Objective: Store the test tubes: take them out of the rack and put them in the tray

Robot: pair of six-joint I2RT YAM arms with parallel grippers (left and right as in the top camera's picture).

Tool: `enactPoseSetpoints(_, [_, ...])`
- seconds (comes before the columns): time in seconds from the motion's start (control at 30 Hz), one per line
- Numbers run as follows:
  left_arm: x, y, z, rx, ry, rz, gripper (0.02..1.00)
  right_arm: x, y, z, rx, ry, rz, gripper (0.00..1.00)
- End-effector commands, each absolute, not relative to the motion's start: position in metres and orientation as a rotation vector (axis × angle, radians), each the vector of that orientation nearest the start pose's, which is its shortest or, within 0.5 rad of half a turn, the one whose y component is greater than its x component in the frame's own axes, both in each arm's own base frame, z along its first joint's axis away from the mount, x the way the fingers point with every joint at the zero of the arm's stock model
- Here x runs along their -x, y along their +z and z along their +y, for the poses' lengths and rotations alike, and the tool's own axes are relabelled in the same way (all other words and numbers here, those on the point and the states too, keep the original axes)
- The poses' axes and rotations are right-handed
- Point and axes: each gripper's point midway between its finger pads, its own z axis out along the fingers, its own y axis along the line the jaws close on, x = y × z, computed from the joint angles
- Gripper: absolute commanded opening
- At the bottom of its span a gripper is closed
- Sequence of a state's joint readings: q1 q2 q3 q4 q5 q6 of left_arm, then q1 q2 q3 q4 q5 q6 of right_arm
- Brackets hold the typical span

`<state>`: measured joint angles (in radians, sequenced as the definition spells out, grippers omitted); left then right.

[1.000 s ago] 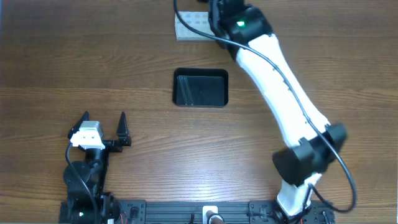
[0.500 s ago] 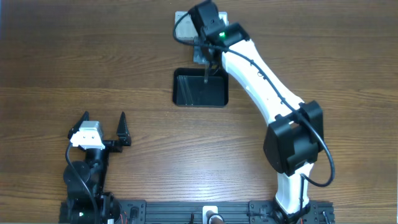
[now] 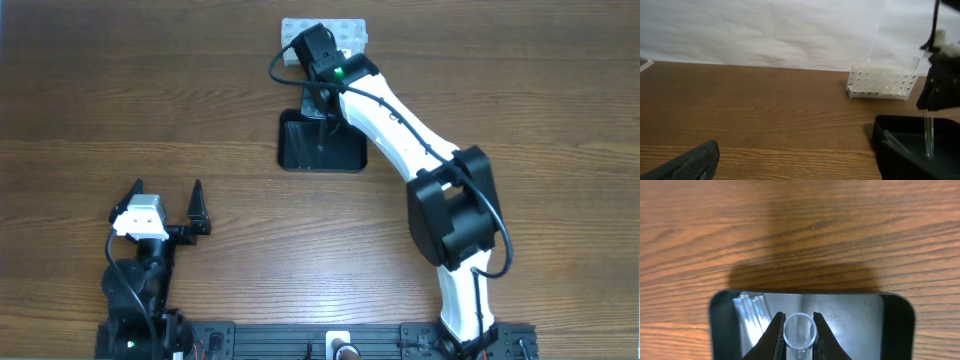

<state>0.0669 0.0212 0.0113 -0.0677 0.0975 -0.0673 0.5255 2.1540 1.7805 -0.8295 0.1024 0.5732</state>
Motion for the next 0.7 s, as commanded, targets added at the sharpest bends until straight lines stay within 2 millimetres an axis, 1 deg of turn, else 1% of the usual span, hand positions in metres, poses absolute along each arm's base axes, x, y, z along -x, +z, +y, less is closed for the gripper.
enactPoseSetpoints(0.03, [-0.246, 0.156, 0.001, 0.030, -0.065, 1.649, 1.000, -0.439, 0.055, 0.242, -0.086, 0.135, 2.803, 0.126])
enactPoseSetpoints(0.3, [-0.246, 0.156, 0.001, 0.030, -0.065, 1.649, 1.000, -0.433, 0.042, 0.246, -0.068, 0.113, 2.833, 0.150])
enactPoseSetpoints(0.53, [-0.246, 0.156, 0.001, 0.030, -0.065, 1.649, 1.000, -0.425, 0.039, 0.248, -0.049, 0.096, 2.857, 0.198])
enactPoseSetpoints(0.67, [-0.246, 0.156, 0.001, 0.030, -0.065, 1.649, 1.000, -0.420, 0.037, 0.246, -0.044, 0.081, 2.874, 0.261])
enactPoseSetpoints(0.7, [-0.246, 0.156, 0.001, 0.029, -0.064, 1.649, 1.000, -0.420, 0.037, 0.246, -0.045, 0.081, 2.874, 0.297])
